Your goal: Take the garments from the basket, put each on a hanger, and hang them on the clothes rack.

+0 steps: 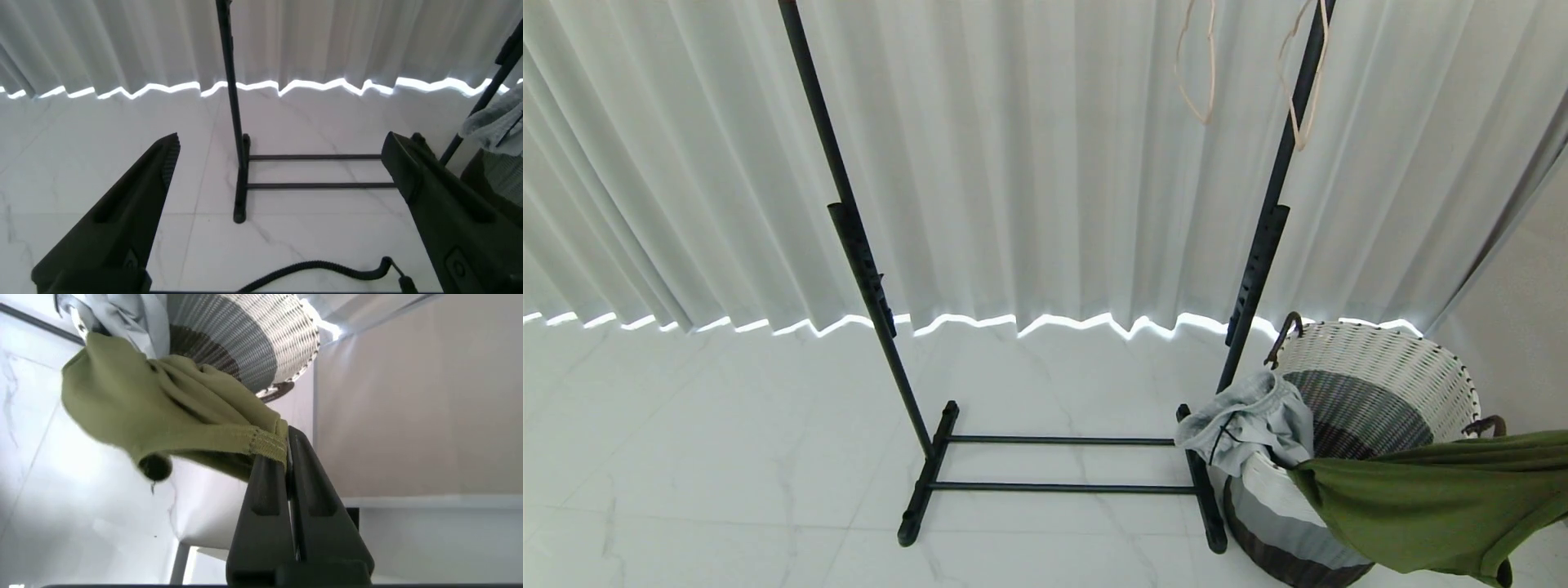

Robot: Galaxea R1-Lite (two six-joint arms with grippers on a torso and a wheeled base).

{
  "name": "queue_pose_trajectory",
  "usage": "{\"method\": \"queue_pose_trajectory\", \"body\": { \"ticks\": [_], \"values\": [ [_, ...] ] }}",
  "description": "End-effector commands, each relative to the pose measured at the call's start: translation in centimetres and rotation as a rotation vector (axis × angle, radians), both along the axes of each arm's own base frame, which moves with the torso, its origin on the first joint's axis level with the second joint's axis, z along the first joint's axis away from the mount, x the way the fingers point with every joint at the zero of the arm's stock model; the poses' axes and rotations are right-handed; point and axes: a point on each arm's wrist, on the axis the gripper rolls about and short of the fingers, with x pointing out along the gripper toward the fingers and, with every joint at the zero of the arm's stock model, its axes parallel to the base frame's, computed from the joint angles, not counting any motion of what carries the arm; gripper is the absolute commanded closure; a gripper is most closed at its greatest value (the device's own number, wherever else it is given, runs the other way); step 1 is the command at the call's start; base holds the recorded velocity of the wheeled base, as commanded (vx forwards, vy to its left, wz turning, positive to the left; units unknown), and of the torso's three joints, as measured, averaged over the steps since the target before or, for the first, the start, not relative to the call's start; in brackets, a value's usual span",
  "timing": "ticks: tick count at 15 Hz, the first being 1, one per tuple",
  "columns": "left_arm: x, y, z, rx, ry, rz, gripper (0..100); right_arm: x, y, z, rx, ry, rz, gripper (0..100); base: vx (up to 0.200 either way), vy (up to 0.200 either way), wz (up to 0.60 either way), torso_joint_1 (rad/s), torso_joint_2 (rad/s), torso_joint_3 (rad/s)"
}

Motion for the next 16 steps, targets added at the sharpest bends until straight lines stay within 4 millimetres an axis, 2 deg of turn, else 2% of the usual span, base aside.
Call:
{"method": "queue_pose_trajectory", "body": {
  "ticks": [1, 10, 16],
  "values": [
    [0.0, 0.0, 0.0, -0.001, 0.0, 0.001, 0, 0.1, 0.0, 0.1, -0.001, -0.001, 0.002, 100, 0.0, 0.0, 0.0, 0.0, 0.0, 0.0],
    [0.0, 0.0, 0.0, 0.001, 0.0, 0.001, 0, -0.1, 0.0, 0.4, -0.002, -0.018, 0.007, 100, 0.0, 0.0, 0.0, 0.0, 0.0, 0.0],
    [0.0, 0.0, 0.0, 0.054, -0.001, -0.002, 0, -1.2, 0.0, 0.7, 0.0, -0.057, 0.007, 100, 0.0, 0.0, 0.0, 0.0, 0.0, 0.0]
  ]
}}
